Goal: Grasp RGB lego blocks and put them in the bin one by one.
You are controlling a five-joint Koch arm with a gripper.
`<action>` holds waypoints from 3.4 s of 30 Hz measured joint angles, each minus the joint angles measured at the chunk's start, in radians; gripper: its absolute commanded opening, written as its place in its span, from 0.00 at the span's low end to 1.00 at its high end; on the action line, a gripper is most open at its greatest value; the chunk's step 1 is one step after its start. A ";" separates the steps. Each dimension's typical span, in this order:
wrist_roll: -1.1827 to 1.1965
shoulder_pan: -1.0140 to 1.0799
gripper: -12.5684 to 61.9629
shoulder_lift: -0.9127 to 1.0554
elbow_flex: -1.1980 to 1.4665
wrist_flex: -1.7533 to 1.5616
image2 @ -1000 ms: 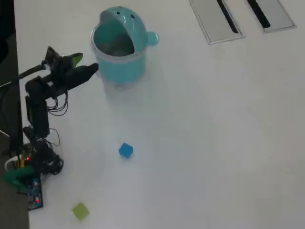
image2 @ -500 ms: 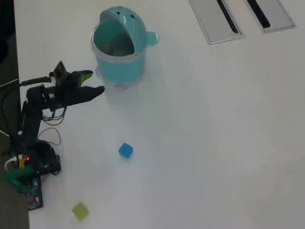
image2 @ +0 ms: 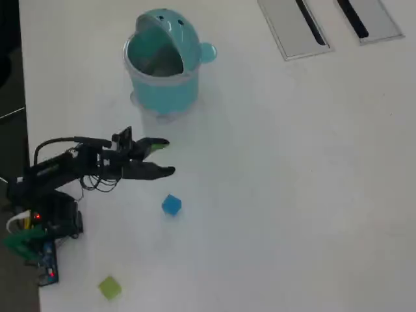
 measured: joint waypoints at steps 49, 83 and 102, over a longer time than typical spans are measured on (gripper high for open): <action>-0.101 0.683 0.63 0.017 0.933 -0.943; -0.253 1.097 0.62 -0.023 0.982 -0.525; -0.252 1.146 0.62 -0.029 1.051 -0.394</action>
